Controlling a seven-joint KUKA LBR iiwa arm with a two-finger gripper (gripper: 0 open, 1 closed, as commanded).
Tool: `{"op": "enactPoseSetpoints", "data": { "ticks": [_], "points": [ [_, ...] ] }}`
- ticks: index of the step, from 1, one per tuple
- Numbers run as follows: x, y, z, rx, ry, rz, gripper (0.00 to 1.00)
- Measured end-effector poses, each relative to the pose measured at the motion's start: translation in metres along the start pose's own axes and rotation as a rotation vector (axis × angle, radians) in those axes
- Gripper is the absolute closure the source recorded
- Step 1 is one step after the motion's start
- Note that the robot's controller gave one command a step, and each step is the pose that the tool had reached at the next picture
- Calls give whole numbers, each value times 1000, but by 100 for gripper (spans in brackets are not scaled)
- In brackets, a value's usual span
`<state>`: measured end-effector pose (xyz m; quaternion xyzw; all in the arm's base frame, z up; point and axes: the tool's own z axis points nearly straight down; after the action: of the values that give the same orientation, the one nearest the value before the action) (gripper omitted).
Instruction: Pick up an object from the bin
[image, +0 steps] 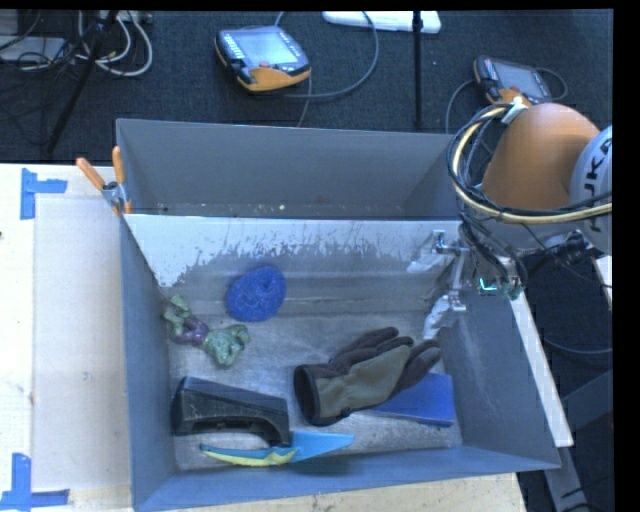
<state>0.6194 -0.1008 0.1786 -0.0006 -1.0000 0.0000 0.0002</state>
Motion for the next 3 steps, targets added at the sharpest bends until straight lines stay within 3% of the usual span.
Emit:
{"op": "enactPoseSetpoints", "data": {
  "ticks": [1, 2, 3],
  "points": [
    [12, -7, -7, -2, 2, -79, 0],
    [42, -57, 99, -1, -16, -21, 100],
    [42, -57, 99, -1, -16, -22, 100]
  ]
}}
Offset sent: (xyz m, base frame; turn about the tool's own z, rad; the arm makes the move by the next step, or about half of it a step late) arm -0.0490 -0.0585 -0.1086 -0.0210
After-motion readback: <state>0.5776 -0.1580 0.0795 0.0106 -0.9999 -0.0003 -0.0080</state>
